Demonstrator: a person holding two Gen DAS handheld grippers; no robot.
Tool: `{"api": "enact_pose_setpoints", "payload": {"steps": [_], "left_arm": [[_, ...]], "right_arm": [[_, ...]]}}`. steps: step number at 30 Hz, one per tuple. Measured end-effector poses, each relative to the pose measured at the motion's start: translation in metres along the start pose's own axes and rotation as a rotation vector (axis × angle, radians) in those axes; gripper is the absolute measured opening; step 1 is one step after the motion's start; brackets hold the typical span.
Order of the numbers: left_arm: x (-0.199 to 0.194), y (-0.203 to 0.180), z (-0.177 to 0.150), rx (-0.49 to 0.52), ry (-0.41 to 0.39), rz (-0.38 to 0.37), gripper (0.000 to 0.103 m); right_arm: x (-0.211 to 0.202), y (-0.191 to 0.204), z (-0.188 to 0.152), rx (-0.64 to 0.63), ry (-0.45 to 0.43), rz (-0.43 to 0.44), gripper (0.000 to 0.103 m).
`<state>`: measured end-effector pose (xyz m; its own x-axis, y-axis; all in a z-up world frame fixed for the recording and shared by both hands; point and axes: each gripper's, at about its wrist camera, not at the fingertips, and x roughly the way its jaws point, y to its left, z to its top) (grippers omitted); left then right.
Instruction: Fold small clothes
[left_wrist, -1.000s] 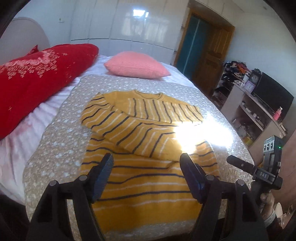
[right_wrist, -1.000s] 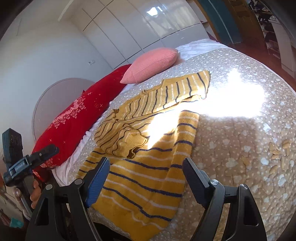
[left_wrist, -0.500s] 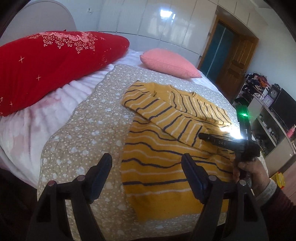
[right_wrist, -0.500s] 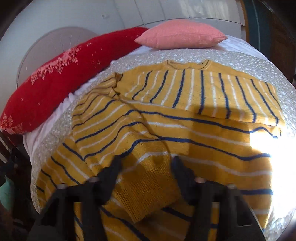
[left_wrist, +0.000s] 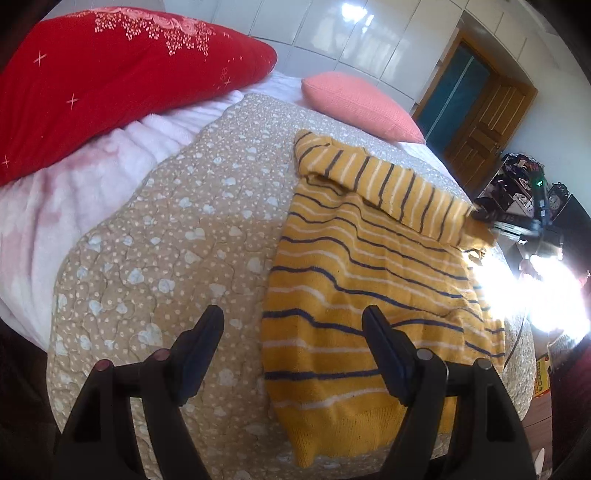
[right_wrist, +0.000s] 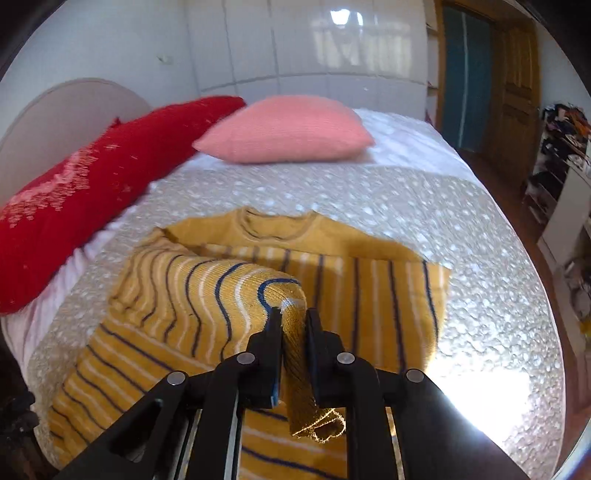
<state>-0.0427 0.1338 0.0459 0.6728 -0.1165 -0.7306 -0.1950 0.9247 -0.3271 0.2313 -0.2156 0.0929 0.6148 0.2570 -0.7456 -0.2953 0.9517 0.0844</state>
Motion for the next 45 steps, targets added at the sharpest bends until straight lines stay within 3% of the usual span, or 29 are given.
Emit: {"api": "enact_pose_setpoints", "payload": {"steps": [2,3,4,6,9,13,17,22,32,36,41,43,44,45], "left_arm": [[0.004,0.001,-0.001,-0.001,0.012,-0.004,0.076],[0.005,0.002,-0.001,0.0,0.017,-0.002,0.076],[0.008,0.002,-0.001,0.003,0.025,0.002,0.076],[0.013,0.004,0.0,0.003,0.041,0.0,0.076],[0.025,0.007,-0.002,-0.024,0.084,-0.04,0.076],[0.028,0.002,-0.007,-0.032,0.084,-0.062,0.076],[0.028,-0.006,-0.012,-0.045,0.109,-0.139,0.076],[0.024,-0.008,-0.022,-0.068,0.125,-0.172,0.076],[0.019,-0.01,-0.046,-0.073,0.14,-0.228,0.077],[0.02,-0.016,-0.046,-0.089,0.154,-0.338,0.077],[0.034,-0.024,-0.037,-0.094,0.188,-0.303,0.077],[0.035,-0.034,-0.034,-0.062,0.186,-0.231,0.065],[0.035,-0.04,-0.033,-0.033,0.181,-0.155,0.035],[0.035,-0.043,-0.033,-0.008,0.185,-0.107,0.015]], "right_arm": [[0.022,-0.023,-0.007,0.042,0.081,-0.089,0.032],[0.019,-0.032,-0.013,0.073,0.072,-0.091,0.033],[0.01,-0.04,-0.02,0.115,0.046,-0.048,0.038],[-0.014,-0.053,-0.04,0.2,0.001,0.037,0.062],[-0.055,-0.067,-0.079,0.284,-0.041,0.127,0.069],[-0.096,-0.075,-0.141,0.384,-0.031,0.259,0.076],[-0.11,-0.068,-0.201,0.471,-0.014,0.378,0.077],[-0.114,-0.051,-0.241,0.486,-0.031,0.419,0.077],[-0.098,-0.038,-0.264,0.531,0.005,0.541,0.078],[-0.085,-0.026,-0.271,0.568,0.013,0.673,0.078],[-0.071,-0.011,-0.271,0.568,0.008,0.731,0.078],[-0.071,-0.009,-0.266,0.554,0.01,0.72,0.069],[-0.072,-0.007,-0.264,0.536,0.016,0.687,0.041],[-0.071,-0.006,-0.26,0.515,0.032,0.644,0.014]]}}
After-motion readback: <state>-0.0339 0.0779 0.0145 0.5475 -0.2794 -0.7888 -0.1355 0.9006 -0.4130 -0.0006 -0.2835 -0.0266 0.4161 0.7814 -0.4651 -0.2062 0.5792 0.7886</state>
